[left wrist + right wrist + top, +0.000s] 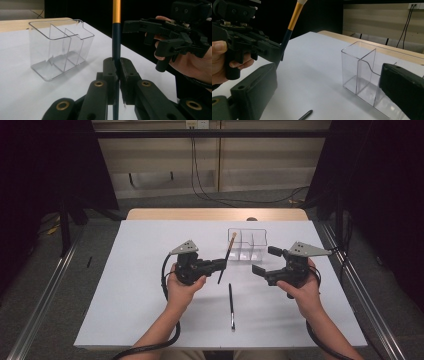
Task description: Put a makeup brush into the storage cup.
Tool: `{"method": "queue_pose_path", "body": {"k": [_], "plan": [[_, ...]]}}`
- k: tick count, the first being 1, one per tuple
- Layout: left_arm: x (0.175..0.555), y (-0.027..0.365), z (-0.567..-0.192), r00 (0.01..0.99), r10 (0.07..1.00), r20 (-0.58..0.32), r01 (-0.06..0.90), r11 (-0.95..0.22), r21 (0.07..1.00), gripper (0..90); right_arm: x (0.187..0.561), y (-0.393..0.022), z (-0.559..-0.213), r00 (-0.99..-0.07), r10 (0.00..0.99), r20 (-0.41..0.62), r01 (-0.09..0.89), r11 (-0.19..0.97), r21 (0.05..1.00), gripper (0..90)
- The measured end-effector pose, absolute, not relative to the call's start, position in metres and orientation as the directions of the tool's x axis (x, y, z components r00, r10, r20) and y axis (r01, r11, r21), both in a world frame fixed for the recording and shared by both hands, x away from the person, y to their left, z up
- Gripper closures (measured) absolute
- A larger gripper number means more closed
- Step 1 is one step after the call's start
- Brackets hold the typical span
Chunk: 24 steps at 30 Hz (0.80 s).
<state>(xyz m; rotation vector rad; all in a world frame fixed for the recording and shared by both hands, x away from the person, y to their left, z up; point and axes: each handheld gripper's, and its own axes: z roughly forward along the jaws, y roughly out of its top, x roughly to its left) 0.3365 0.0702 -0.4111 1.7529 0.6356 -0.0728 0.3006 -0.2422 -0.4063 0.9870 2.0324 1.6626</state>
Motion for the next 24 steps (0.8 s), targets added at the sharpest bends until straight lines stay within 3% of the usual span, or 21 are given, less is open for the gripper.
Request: {"method": "queue_pose_path", "body": {"k": [13,24], "plan": [[0.331,0.059,-0.416,0.865,0.349,-0.361,0.436,-0.166,0.885,84.1,0.302,-0.234,-0.408,-0.713,0.666,0.219,0.322,0.033,0.946,4.5],[0.328,0.054,-0.416,0.875,0.336,-0.348,0.421,-0.175,0.890,84.1,0.302,-0.218,-0.407,-0.769,0.594,0.236,0.307,0.020,0.951,33.7]]}}
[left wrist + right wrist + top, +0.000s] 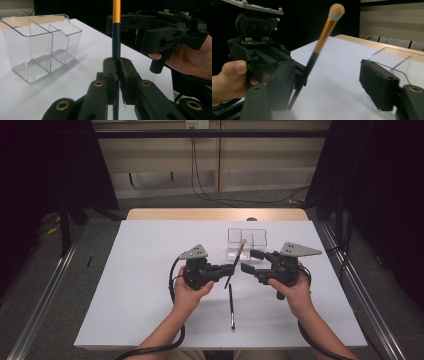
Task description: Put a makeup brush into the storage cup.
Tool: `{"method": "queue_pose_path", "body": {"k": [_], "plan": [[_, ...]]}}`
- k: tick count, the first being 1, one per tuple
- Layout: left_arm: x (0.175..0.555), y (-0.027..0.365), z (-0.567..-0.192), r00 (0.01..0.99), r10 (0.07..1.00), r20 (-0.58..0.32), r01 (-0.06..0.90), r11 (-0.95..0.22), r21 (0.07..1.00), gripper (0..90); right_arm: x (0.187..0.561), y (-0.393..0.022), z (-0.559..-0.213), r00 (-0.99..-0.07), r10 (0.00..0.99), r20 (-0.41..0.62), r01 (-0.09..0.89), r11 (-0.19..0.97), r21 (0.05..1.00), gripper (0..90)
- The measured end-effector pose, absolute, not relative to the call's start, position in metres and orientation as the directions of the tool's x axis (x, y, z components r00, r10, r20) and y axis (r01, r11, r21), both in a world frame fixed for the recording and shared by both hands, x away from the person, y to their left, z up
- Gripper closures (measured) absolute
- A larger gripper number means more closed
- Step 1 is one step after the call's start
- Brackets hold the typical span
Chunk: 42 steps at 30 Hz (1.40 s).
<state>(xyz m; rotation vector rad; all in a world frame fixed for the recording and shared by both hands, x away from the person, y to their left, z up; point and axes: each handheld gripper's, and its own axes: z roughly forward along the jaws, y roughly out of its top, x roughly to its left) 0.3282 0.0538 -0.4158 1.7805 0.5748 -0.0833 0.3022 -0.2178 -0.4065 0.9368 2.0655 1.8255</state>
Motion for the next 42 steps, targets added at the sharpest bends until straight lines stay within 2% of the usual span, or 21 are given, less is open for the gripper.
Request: {"method": "queue_pose_path", "body": {"k": [3,8,12,14,15,17,25,31,35,37,39,42], "plan": [[0.328,0.053,-0.415,0.878,0.332,-0.345,0.417,-0.175,0.892,84.1,0.303,-0.214,-0.407,-0.777,0.585,0.231,0.297,0.018,0.955,44.5],[0.327,0.051,-0.416,0.880,0.327,-0.345,0.416,-0.179,0.891,84.1,0.305,-0.205,-0.407,-0.776,0.568,0.273,0.316,-0.023,0.949,50.6],[0.326,0.051,-0.416,0.885,0.323,-0.336,0.407,-0.183,0.895,84.0,0.307,-0.199,-0.405,-0.772,0.561,0.299,0.341,-0.032,0.940,59.1],[0.326,0.051,-0.415,0.886,0.326,-0.331,0.403,-0.183,0.897,84.0,0.308,-0.198,-0.405,-0.767,0.545,0.339,0.371,-0.055,0.927,70.4],[0.326,0.051,-0.415,0.888,0.325,-0.324,0.397,-0.188,0.898,84.0,0.308,-0.198,-0.405,-0.764,0.533,0.364,0.385,-0.076,0.920,72.5],[0.325,0.051,-0.416,0.895,0.321,-0.310,0.382,-0.189,0.905,83.9,0.308,-0.198,-0.404,-0.753,0.535,0.384,0.401,-0.090,0.912,82.3],[0.325,0.054,-0.414,0.902,0.306,-0.304,0.365,-0.164,0.917,82.1,0.307,-0.197,-0.402,-0.770,0.510,0.383,0.382,-0.112,0.917,84.0],[0.325,0.054,-0.415,0.912,0.294,-0.286,0.339,-0.146,0.929,69.5,0.307,-0.200,-0.396,-0.775,0.519,0.360,0.355,-0.113,0.928,84.0],[0.325,0.054,-0.416,0.928,0.309,-0.208,0.258,-0.131,0.957,54.4,0.306,-0.204,-0.395,-0.773,0.522,0.360,0.350,-0.123,0.929,83.9],[0.326,0.054,-0.416,0.929,0.307,-0.206,0.252,-0.121,0.960,45.0,0.306,-0.206,-0.395,-0.773,0.524,0.357,0.348,-0.121,0.930,83.9],[0.327,0.055,-0.416,0.929,0.310,-0.204,0.252,-0.125,0.959,40.1,0.305,-0.208,-0.395,-0.773,0.530,0.348,0.341,-0.115,0.933,83.9],[0.331,0.053,-0.415,0.926,0.323,-0.195,0.260,-0.172,0.950,25.9,0.305,-0.209,-0.394,-0.772,0.532,0.347,0.340,-0.116,0.933,84.0]]}}
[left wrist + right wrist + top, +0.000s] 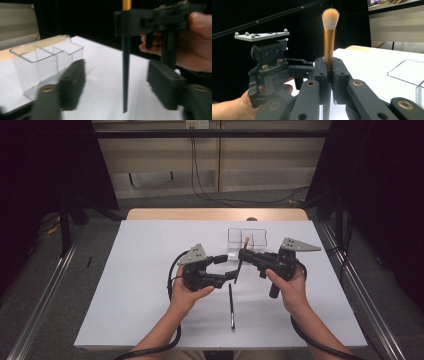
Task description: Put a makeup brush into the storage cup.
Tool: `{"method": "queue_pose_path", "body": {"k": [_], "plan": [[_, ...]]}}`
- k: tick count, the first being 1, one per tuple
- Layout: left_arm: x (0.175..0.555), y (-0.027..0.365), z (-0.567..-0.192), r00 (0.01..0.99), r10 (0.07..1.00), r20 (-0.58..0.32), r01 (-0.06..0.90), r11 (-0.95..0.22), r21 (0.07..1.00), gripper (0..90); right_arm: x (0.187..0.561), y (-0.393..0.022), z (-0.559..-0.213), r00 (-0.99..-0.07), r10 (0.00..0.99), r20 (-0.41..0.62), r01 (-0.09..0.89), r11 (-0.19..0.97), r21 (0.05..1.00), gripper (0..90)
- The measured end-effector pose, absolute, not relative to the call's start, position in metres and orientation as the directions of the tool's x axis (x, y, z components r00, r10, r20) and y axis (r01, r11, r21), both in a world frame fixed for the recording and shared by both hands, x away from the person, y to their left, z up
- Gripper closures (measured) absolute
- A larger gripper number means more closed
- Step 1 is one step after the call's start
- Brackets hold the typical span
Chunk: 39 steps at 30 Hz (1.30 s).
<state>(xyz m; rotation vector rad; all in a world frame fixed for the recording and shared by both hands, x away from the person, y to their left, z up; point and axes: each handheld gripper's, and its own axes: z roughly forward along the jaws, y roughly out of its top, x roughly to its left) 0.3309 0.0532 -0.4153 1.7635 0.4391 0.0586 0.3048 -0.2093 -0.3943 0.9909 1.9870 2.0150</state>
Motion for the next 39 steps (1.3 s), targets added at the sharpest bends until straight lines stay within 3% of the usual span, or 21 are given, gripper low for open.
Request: {"method": "queue_pose_path", "body": {"k": [18,23,39], "plan": [[0.336,0.062,-0.411,0.912,0.345,-0.221,0.275,-0.116,0.954,0.0,0.305,-0.206,-0.392,-0.785,0.530,0.319,0.327,-0.082,0.941,83.9],[0.337,0.067,-0.410,0.922,0.324,-0.212,0.255,-0.095,0.962,0.0,0.305,-0.206,-0.391,-0.789,0.528,0.314,0.323,-0.077,0.943,84.0],[0.338,0.094,-0.405,0.916,0.384,-0.120,0.194,-0.160,0.968,0.0,0.304,-0.212,-0.390,-0.791,0.533,0.299,0.314,-0.065,0.947,84.0]]}}
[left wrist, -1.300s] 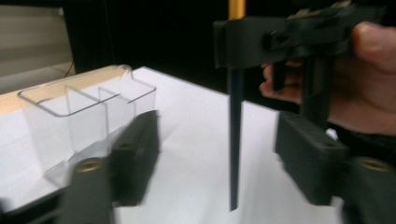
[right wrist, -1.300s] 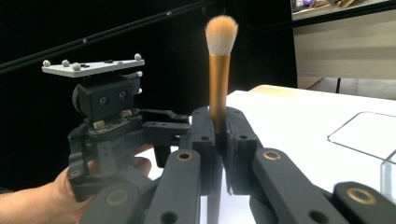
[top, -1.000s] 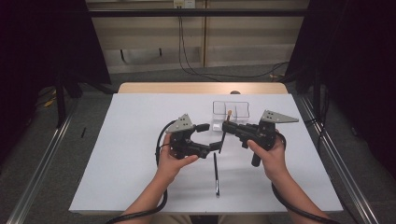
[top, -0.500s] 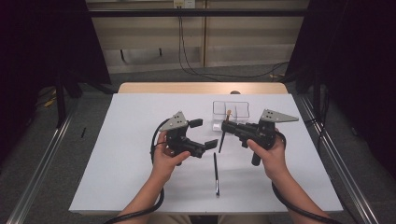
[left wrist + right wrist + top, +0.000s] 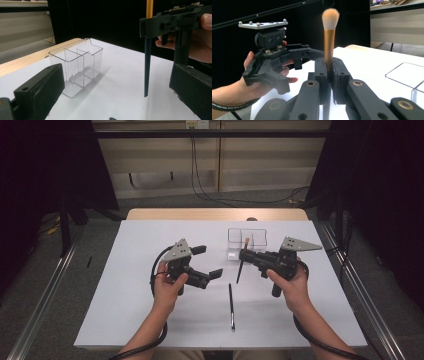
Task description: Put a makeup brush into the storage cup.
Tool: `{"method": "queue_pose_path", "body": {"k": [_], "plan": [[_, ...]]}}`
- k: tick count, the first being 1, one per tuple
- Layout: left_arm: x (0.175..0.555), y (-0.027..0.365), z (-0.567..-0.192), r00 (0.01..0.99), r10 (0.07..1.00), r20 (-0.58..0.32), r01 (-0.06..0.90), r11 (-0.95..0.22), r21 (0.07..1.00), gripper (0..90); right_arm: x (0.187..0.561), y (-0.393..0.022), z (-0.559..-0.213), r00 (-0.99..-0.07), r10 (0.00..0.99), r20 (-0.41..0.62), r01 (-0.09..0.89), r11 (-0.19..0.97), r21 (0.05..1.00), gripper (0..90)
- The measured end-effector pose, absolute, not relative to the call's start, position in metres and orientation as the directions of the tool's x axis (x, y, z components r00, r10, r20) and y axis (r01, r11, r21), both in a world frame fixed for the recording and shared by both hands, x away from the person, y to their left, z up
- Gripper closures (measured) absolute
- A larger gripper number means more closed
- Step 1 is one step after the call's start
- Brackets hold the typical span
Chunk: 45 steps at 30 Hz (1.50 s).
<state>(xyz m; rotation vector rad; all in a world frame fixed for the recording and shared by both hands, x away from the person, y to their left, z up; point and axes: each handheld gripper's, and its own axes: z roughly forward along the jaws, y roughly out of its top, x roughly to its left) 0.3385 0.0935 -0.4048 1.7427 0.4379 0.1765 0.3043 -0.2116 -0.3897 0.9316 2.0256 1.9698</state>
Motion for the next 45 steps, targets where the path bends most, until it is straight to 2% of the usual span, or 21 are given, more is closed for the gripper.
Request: {"method": "queue_pose_path", "body": {"k": [14,45], "plan": [[0.336,0.115,-0.401,0.905,0.416,-0.086,0.175,-0.179,0.968,0.0,0.303,-0.218,-0.389,-0.791,0.538,0.291,0.308,-0.062,0.949,84.0],[0.324,0.181,-0.394,0.860,0.507,-0.060,0.151,-0.140,0.978,0.0,0.301,-0.221,-0.390,-0.791,0.542,0.284,0.303,-0.056,0.951,83.9]]}}
